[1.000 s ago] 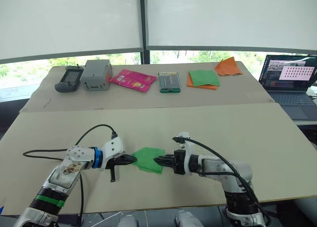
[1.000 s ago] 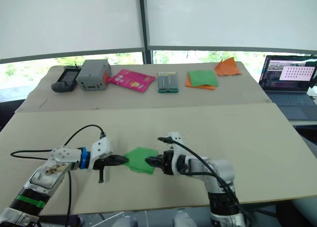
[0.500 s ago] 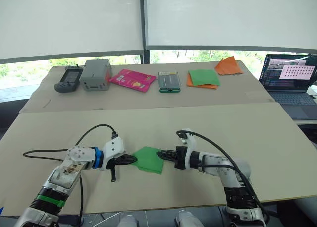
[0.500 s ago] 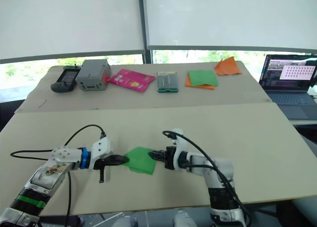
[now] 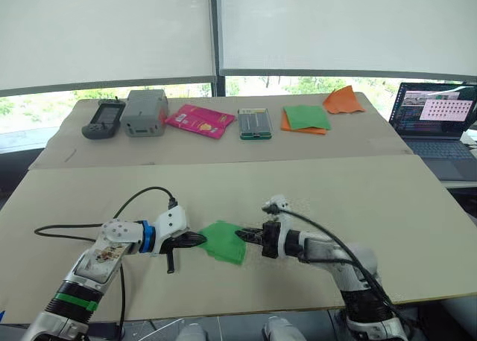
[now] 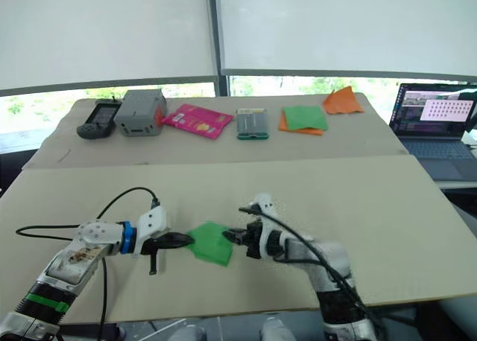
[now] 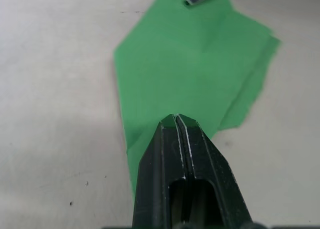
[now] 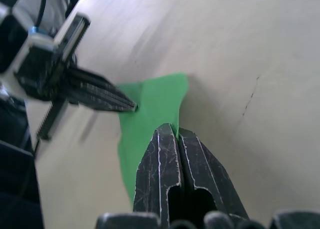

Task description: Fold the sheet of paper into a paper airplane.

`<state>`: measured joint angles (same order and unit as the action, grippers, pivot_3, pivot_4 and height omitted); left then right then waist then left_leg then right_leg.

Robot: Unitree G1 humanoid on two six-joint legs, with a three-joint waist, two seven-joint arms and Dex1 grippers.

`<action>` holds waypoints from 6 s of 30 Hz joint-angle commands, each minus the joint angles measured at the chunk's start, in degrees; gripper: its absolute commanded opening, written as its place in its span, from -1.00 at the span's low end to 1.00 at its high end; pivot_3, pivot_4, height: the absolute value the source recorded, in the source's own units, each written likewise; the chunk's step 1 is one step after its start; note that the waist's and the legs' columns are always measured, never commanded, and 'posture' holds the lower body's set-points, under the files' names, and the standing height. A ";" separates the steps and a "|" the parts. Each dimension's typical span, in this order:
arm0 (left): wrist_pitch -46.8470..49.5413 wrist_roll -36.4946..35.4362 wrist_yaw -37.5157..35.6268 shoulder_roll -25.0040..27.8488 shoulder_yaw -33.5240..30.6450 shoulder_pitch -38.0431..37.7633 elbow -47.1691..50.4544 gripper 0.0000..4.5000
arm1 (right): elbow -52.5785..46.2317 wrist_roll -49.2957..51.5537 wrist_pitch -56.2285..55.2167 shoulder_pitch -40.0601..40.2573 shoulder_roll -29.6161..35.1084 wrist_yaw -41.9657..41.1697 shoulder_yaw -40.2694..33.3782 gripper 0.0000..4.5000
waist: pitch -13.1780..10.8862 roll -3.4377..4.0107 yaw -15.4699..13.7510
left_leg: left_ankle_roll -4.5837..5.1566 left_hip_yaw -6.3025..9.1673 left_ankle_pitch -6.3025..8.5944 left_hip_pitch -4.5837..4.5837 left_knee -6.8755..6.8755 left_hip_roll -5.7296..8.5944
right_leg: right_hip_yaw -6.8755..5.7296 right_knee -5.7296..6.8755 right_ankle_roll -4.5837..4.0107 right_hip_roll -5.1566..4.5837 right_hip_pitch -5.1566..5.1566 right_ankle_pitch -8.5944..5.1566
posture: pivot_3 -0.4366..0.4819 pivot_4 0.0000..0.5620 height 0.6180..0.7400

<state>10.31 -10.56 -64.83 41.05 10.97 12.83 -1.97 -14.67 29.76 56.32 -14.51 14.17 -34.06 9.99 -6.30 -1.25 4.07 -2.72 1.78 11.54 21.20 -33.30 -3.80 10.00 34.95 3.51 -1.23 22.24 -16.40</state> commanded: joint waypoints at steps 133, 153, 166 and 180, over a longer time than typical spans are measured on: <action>2.92 2.36 -4.49 2.33 3.07 -0.03 -1.04 -1.00 | 5.53 -33.25 -26.59 -6.48 -1.50 -4.62 22.32 -0.99 | 0.20 -0.04 -0.01 | 0.01 0.00 -0.01 -0.08 -0.07 0.00 | 0.00 0.11 -0.02 0.03 0.00 -0.01 | -0.05 -0.47 1.00; 3.35 2.08 -4.43 2.93 2.69 -0.70 -0.16 -1.00 | 6.87 -33.40 -23.13 -5.94 0.28 -7.14 23.96 -0.99 | 0.21 -0.03 0.02 | 0.01 0.00 0.00 -0.10 -0.02 0.00 | 0.00 0.11 -0.02 0.03 0.00 -0.01 | -0.05 -0.47 1.00; 3.36 1.98 -4.61 3.04 2.72 -0.69 -0.29 -1.00 | 5.05 -33.07 -16.86 -3.46 3.61 -8.07 24.84 -0.99 | 0.30 -0.03 -0.06 | 0.00 -0.01 0.00 -0.10 -0.02 0.00 | 0.00 0.08 -0.03 0.02 -0.01 -0.01 | -0.05 -0.47 1.00; 3.44 1.88 -4.74 3.01 2.66 -0.76 -0.23 -1.00 | 1.06 -30.52 -12.78 0.68 8.52 -7.70 22.39 -0.99 | 0.36 -0.07 -0.17 | -0.01 -0.01 0.00 -0.10 -0.03 0.01 | 0.00 0.04 -0.03 0.01 -0.02 -0.02 | -0.05 -0.47 1.00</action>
<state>12.62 -10.46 -69.26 42.93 12.33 13.56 -0.75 -16.84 -0.21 38.60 -16.38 20.20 -41.31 31.87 -5.94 -1.32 3.91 -2.73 1.77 11.54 21.10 -33.32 -3.79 10.00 35.00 3.48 -1.23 22.23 -16.41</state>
